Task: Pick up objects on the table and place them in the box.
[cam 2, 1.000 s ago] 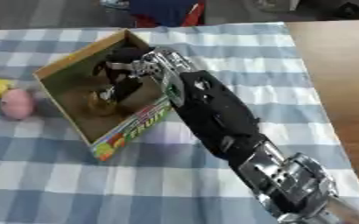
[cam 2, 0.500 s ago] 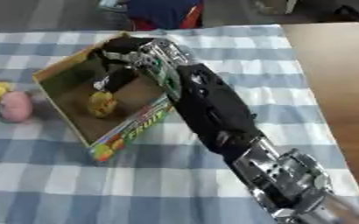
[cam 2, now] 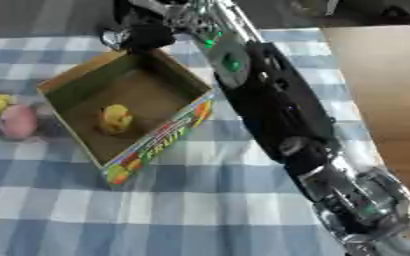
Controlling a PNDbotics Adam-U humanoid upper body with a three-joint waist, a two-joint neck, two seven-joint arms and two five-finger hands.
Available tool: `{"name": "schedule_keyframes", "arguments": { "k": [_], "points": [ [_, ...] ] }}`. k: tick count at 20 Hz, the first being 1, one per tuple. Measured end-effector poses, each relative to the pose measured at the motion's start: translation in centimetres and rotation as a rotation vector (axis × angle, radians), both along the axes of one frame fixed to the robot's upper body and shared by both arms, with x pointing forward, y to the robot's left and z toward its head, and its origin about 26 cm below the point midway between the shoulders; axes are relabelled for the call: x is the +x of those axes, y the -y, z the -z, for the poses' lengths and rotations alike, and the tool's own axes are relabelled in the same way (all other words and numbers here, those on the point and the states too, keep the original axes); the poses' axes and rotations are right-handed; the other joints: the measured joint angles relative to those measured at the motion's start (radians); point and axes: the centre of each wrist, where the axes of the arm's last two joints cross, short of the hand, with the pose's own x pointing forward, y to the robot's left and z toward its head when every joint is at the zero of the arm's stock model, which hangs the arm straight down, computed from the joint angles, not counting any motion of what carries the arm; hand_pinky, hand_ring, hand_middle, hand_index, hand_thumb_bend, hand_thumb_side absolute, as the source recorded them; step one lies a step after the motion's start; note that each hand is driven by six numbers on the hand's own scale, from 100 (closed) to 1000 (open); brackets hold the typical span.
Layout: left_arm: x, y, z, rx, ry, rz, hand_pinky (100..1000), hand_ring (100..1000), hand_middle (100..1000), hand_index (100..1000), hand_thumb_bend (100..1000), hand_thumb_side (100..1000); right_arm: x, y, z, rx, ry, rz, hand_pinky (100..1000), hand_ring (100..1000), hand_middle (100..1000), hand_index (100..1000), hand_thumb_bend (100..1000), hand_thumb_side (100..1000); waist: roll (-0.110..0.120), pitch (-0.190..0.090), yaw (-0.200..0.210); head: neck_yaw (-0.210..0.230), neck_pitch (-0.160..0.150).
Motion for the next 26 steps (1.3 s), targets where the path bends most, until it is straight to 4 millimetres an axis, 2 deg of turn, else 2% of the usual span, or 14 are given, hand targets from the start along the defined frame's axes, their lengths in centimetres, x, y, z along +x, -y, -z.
{"name": "schedule_keyframes", "arguments": {
  "k": [2,6,13,14,15,16,22,26],
  "points": [
    [0.0,-0.2,-0.3,0.013,0.007,-0.003,409,569,525,795,361,714,-1.6,1.1,-0.6,0.074,0.02,-0.042,669,763,680,971,100,698,0.002,0.0,-0.004,0.006,0.004],
    [0.1,-0.7,-1.2,0.05,0.024,-0.012,409,575,541,807,379,731,-4.3,3.4,-1.0,0.251,0.043,-0.096,663,755,693,956,100,757,0.002,0.001,-0.017,0.014,0.015],
    [0.7,-1.5,-4.2,0.168,0.072,-0.068,411,588,562,819,407,766,-8.3,6.4,-0.1,0.583,0.018,-0.19,659,735,724,917,100,780,0.008,0.007,-0.04,0.054,0.03],
    [0.8,-1.6,-4.7,0.186,0.078,-0.081,411,589,564,820,408,769,-8.6,6.7,0.2,0.634,0.009,-0.214,659,734,723,916,100,787,0.008,0.008,-0.042,0.06,0.031],
    [0.9,-1.7,-5.1,0.205,0.084,-0.094,412,595,571,824,416,781,-8.9,7.1,0.4,0.683,0.003,-0.235,660,730,722,912,100,839,0.008,0.008,-0.043,0.065,0.033],
    [0.9,-1.8,-5.6,0.227,0.089,-0.11,413,597,573,825,421,786,-9.2,7.3,0.5,0.727,-0.002,-0.252,661,731,721,911,100,824,0.009,0.008,-0.044,0.069,0.033],
    [1.0,-2.6,-8.4,0.392,0.096,-0.233,418,618,601,842,446,812,-9.7,8.8,1.8,0.915,-0.028,-0.278,668,730,709,898,100,874,0.012,0.014,-0.054,0.089,0.033],
    [1.1,-3.4,-9.5,0.511,0.072,-0.324,428,637,619,854,516,813,-9.6,10.0,2.7,0.973,-0.037,-0.247,666,726,701,891,100,879,0.014,0.017,-0.055,0.098,0.033]
  ]
}}
